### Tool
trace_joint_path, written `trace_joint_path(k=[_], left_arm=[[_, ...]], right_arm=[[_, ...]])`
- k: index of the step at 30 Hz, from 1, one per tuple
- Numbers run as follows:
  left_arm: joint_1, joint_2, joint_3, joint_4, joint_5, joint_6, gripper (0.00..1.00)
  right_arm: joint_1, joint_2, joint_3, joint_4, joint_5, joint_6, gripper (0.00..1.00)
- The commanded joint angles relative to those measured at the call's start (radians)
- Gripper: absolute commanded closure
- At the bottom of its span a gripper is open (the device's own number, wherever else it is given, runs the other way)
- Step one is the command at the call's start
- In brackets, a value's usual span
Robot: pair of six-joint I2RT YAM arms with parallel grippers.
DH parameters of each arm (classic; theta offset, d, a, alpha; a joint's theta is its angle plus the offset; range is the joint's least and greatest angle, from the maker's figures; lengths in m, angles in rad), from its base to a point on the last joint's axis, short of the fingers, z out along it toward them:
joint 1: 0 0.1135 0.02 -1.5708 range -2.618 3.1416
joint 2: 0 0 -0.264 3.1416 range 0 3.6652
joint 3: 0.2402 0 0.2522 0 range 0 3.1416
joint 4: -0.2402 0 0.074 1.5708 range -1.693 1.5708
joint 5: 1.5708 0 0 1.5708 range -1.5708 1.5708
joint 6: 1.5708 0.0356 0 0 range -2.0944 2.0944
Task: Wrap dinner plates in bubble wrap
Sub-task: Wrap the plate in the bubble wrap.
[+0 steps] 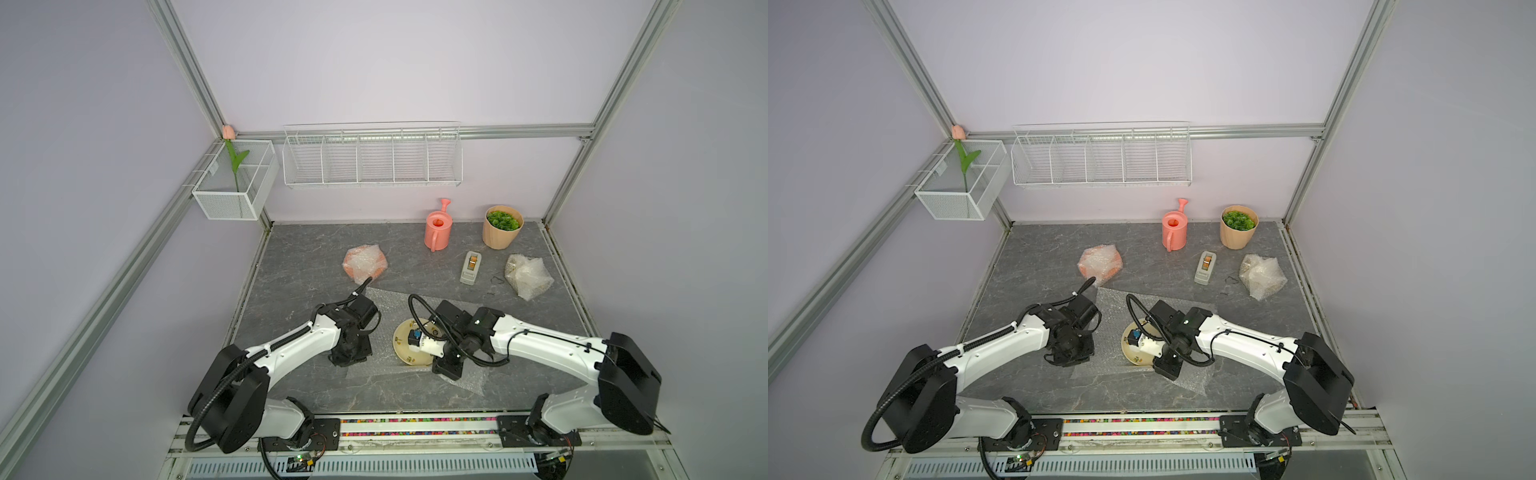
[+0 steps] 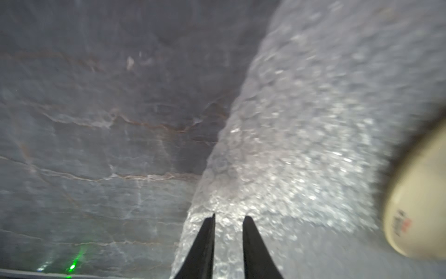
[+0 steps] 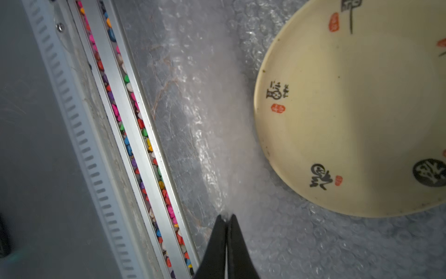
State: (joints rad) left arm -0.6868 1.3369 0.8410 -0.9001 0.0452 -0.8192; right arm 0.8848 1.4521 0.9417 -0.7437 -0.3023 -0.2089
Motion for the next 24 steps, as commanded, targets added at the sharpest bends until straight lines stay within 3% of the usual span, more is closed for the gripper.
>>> trace_joint_path(k=[1,6,9,13,24], left_arm=[[-0.006,-0.069,0.078,-0.004,0.014,0.085,0.73],[-0.128,-0.023,0.165,0.021,0.052,0.067,0.74],[-0.195,0.034,0.199,0.106,0.146,0.050,0.75],[-0.259,0.101,0.221,0.199,0.192,0.016,0.79],[-0.289,0.325,0.310,0.272,0.275,0.093,0.80]], right_arm=[[-0.079,0.043,0.015,0.017,-0.151,0.139,0.93],[-0.137,0.077,-0.014,0.107,-0.235,0.355,0.93],[-0.182,0.084,-0.052,0.197,-0.297,0.502,0.93],[-0.226,0.122,-0.038,0.195,-0.299,0.592,0.93],[-0.332,0.134,-0.142,0.319,-0.288,0.835,0.93]])
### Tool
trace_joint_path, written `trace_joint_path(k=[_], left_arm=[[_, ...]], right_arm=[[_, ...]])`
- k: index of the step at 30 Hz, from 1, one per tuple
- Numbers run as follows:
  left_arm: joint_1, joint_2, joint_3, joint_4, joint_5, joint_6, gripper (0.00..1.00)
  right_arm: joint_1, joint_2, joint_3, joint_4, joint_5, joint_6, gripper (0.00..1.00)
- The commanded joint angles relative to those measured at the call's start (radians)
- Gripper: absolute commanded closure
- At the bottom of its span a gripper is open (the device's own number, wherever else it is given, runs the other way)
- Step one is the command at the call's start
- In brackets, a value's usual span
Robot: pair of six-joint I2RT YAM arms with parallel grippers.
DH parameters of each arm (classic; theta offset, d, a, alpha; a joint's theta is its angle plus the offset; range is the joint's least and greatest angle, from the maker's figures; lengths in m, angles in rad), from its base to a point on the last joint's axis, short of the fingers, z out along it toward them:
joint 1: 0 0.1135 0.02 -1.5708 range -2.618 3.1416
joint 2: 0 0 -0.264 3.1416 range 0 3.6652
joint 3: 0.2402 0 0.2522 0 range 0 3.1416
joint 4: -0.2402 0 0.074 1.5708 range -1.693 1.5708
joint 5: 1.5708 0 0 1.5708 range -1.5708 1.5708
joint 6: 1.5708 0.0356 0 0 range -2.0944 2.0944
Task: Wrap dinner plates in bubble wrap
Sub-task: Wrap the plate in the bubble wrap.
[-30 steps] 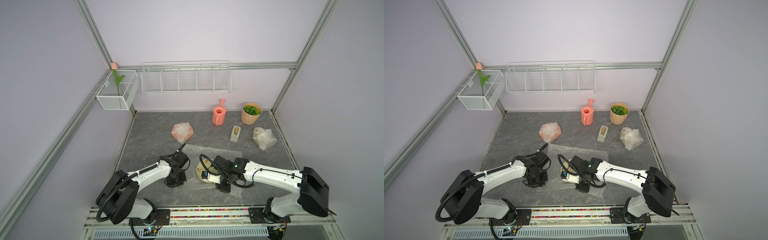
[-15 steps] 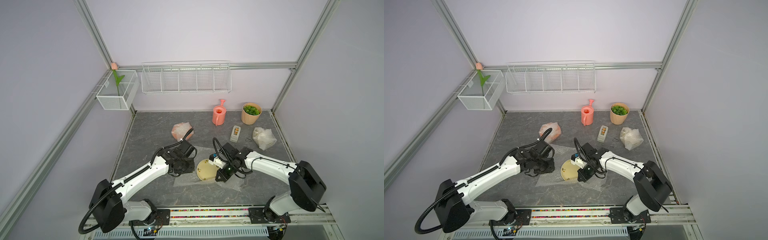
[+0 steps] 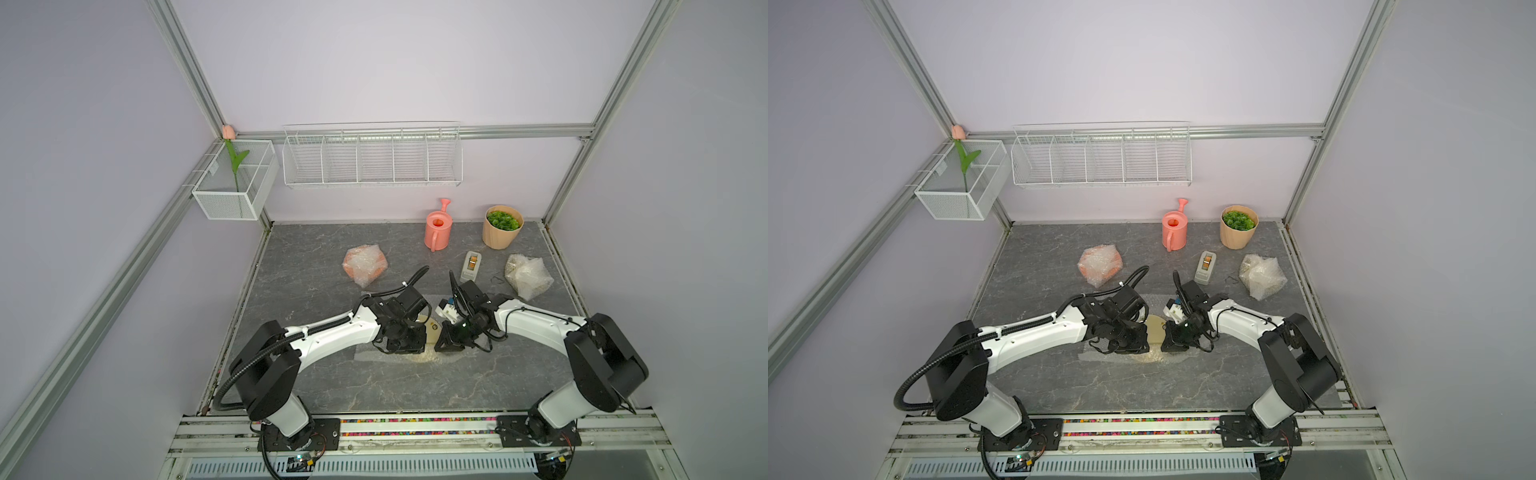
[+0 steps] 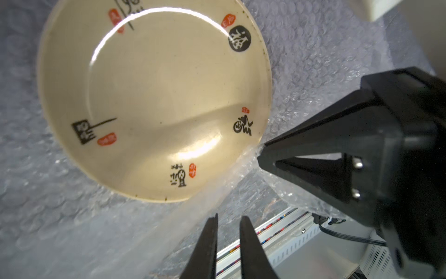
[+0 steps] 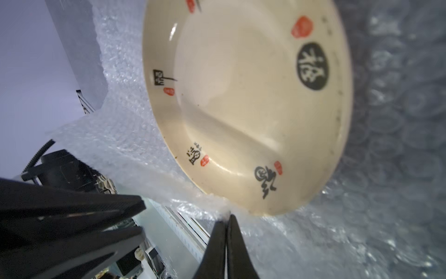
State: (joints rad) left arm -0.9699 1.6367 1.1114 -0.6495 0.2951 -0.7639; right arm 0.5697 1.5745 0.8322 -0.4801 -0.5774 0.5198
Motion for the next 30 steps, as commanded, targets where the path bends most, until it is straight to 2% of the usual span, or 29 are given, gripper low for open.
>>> trace_joint_path(k=[1,8,14,17,19,20,22,24,27,30], left_arm=[[-0.006,0.042,0.048,0.021,0.023,0.045,0.80],[-0.004,0.173,0.131,-0.101,-0.102,0.101,0.83],[0.012,0.223,0.133,-0.101,-0.128,0.109,0.85],[0.022,0.236,0.125,-0.092,-0.134,0.107,0.86],[0.032,0.241,0.115,-0.085,-0.133,0.100,0.87],[0.038,0.244,0.112,-0.087,-0.134,0.095,0.87],[0.049,0.246,0.100,-0.087,-0.134,0.083,0.87],[0.054,0.245,0.091,-0.085,-0.134,0.070,0.87],[0.057,0.244,0.081,-0.078,-0.132,0.045,0.87],[0.057,0.251,0.078,-0.056,-0.112,0.029,0.87]], right_arm=[[-0.025,0.012,-0.043,0.075,-0.014,0.135,0.93],[-0.037,0.016,-0.054,0.129,0.000,0.214,0.93],[-0.045,-0.027,-0.018,0.052,0.063,0.200,0.92],[-0.061,-0.079,-0.010,-0.017,0.120,0.187,0.74],[-0.064,-0.150,0.022,-0.122,0.200,0.159,0.60],[-0.063,-0.179,0.035,-0.157,0.230,0.152,0.57],[-0.063,-0.280,0.070,-0.242,0.285,0.137,0.53],[-0.060,-0.351,0.068,-0.271,0.274,0.141,0.52],[-0.025,-0.424,0.007,-0.252,0.195,0.171,0.50],[0.050,-0.432,-0.066,-0.128,0.097,0.237,0.50]])
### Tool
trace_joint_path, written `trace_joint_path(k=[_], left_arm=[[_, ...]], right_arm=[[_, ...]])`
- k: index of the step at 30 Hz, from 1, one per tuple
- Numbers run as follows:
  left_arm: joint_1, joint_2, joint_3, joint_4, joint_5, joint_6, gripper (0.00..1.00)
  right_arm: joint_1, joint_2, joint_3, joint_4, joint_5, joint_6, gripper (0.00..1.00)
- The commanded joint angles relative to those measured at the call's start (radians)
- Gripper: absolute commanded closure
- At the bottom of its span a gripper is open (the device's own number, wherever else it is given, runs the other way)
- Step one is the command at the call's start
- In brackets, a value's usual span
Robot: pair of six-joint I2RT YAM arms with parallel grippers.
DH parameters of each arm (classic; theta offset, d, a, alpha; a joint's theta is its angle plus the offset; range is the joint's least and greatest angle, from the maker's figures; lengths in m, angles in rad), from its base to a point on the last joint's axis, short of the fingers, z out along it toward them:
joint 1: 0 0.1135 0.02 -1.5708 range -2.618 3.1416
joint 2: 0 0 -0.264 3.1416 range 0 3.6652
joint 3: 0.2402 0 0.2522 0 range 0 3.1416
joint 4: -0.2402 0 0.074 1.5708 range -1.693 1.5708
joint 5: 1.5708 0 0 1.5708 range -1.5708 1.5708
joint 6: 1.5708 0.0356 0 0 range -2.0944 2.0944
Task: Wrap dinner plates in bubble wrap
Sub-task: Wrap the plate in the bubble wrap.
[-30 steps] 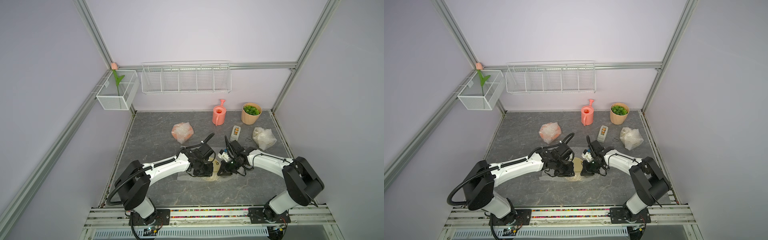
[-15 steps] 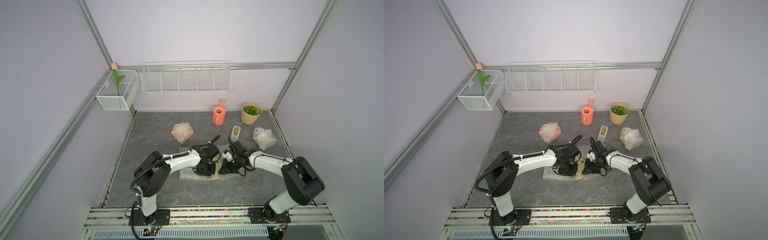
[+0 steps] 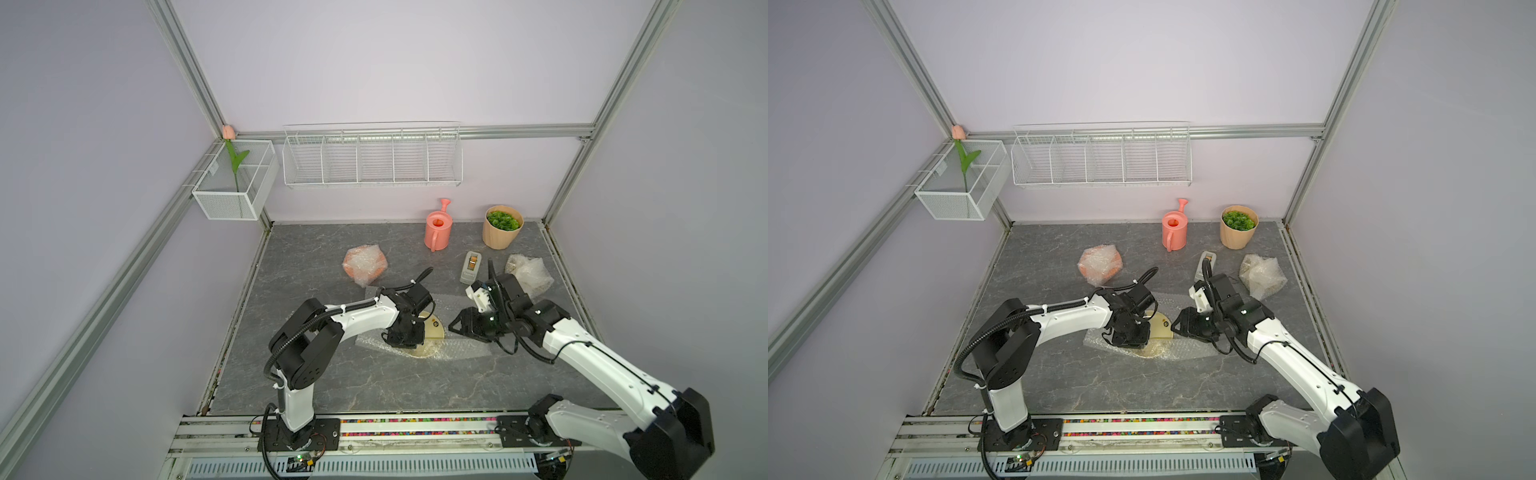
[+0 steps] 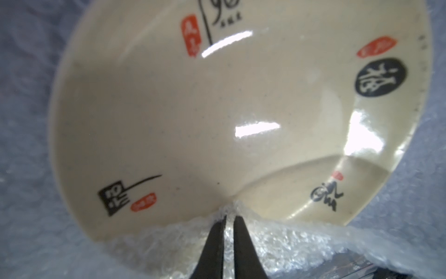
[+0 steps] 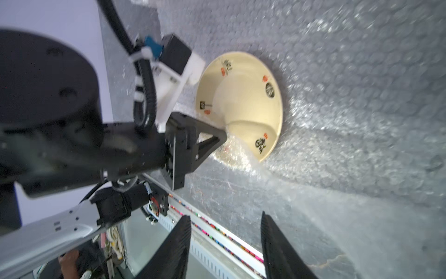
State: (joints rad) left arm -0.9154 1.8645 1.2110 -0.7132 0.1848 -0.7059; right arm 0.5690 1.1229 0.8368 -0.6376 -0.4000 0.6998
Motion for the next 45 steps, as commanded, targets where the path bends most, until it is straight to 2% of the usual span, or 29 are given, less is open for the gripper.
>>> trace_joint_path(k=[1,4,9,13,17,21,27,33,35,38,45], left_arm=[[0.004,0.026,-0.025,0.020,0.009,-0.032,0.87],[0.003,0.033,-0.028,0.035,0.025,-0.033,0.87],[0.003,0.029,-0.043,0.034,0.024,-0.033,0.87],[0.003,0.027,-0.060,0.038,0.028,-0.038,0.87],[0.004,0.031,-0.070,0.046,0.031,-0.041,0.87],[0.003,0.037,-0.068,0.054,0.041,-0.048,0.87],[0.000,0.035,-0.070,0.064,0.055,-0.058,0.87],[-0.012,0.038,-0.071,0.067,0.061,-0.067,0.87],[-0.015,0.038,-0.073,0.070,0.063,-0.068,0.87],[-0.016,0.039,-0.073,0.072,0.067,-0.068,0.87],[-0.017,0.026,-0.080,0.090,0.079,-0.076,0.87]], right_arm=[[0.077,0.024,-0.093,0.080,-0.076,0.086,0.50],[0.092,0.068,-0.142,0.160,0.000,0.154,0.46],[0.058,0.163,-0.174,0.141,0.178,0.201,0.34],[0.016,0.209,-0.160,-0.044,0.356,0.155,0.35],[0.000,0.139,-0.161,-0.205,0.508,0.136,0.30],[-0.032,0.022,-0.207,-0.251,0.510,0.141,0.22],[-0.066,-0.039,-0.258,-0.160,0.403,0.166,0.23],[-0.086,0.021,-0.309,-0.047,0.352,0.165,0.32],[-0.089,0.034,-0.322,-0.017,0.342,0.159,0.38],[-0.097,0.047,-0.329,-0.007,0.349,0.149,0.51],[-0.100,-0.010,-0.291,-0.043,0.349,0.105,0.90]])
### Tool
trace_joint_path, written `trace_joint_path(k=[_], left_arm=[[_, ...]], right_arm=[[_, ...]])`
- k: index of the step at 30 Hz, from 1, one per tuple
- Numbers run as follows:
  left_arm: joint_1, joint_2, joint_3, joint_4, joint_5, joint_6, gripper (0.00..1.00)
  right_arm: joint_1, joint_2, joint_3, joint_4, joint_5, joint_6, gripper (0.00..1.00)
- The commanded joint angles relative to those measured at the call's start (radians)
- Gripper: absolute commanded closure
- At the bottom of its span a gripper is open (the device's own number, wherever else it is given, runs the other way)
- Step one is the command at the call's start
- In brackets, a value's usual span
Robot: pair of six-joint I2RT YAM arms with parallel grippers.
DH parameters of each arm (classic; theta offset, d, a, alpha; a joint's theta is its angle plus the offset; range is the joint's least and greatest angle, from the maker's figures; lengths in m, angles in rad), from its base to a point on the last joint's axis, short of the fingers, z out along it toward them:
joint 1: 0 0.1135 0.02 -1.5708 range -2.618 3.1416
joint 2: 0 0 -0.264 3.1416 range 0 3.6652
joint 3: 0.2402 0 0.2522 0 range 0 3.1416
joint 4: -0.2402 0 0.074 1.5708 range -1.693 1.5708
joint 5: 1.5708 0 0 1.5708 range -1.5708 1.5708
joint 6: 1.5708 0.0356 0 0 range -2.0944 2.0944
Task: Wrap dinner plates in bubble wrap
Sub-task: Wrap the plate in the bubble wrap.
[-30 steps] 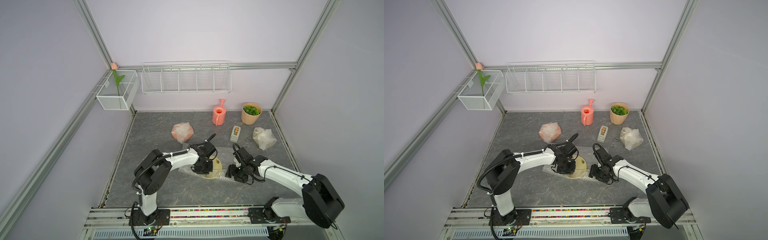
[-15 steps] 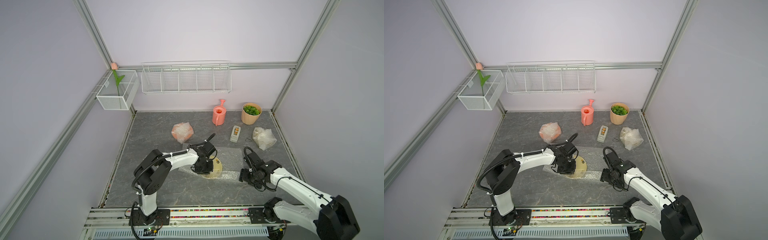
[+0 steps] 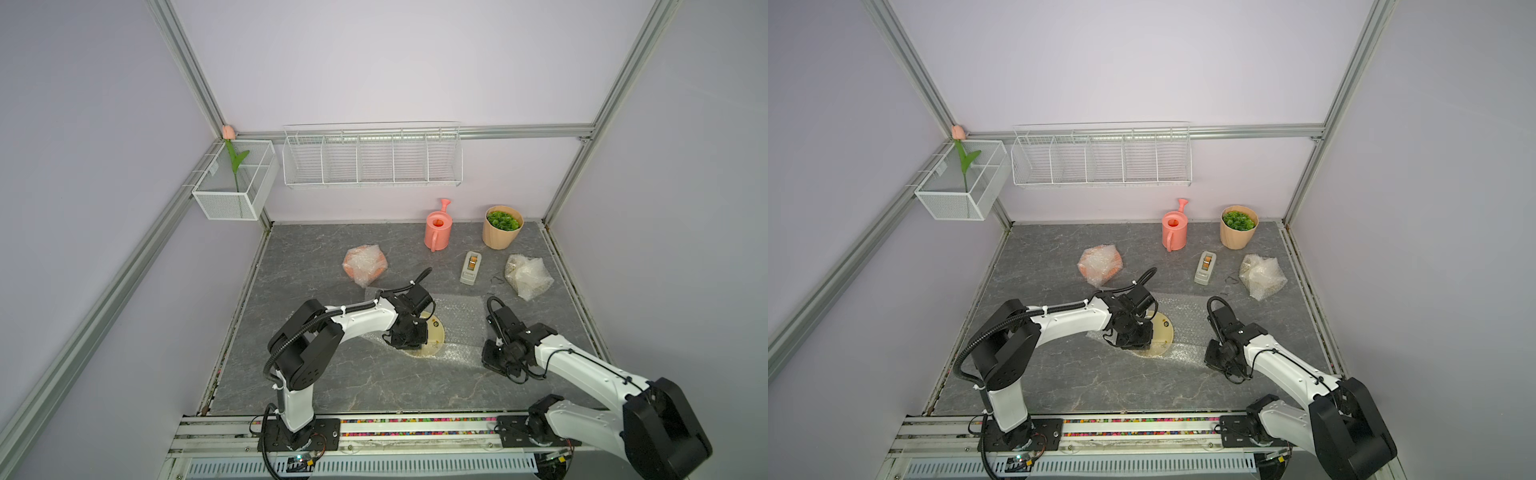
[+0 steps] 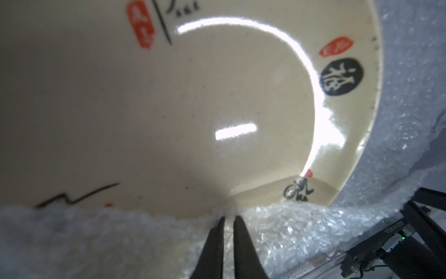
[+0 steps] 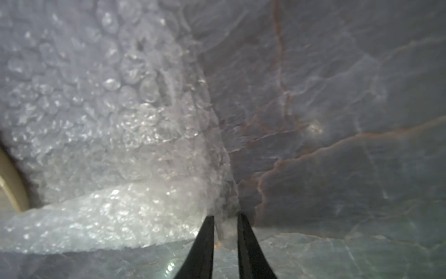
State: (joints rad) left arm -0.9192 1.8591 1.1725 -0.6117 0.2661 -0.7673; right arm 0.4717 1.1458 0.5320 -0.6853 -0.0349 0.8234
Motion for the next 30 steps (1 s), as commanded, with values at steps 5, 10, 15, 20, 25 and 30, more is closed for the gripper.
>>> trace_joint_path(k=[5,10,15,20,25,30], left_arm=[[-0.012,0.030,-0.045,0.015,0.011,-0.025,0.88],[-0.012,0.034,-0.072,0.082,0.036,-0.056,0.92],[-0.013,0.027,-0.093,0.135,0.050,-0.085,0.93],[-0.004,0.002,-0.151,0.226,0.066,-0.146,0.96],[0.022,-0.062,-0.244,0.348,0.089,-0.220,0.99],[0.035,-0.137,-0.249,0.336,0.073,-0.226,0.97]], right_arm=[[0.017,-0.113,0.106,-0.007,-0.078,-0.041,0.93],[0.142,-0.073,0.246,0.051,-0.130,-0.036,0.93],[0.254,0.063,0.287,0.271,-0.231,0.046,0.94],[0.334,0.252,0.292,0.470,-0.280,0.111,0.93],[0.343,0.376,0.272,0.560,-0.264,0.121,0.93],[0.334,0.427,0.273,0.572,-0.240,0.105,0.93]])
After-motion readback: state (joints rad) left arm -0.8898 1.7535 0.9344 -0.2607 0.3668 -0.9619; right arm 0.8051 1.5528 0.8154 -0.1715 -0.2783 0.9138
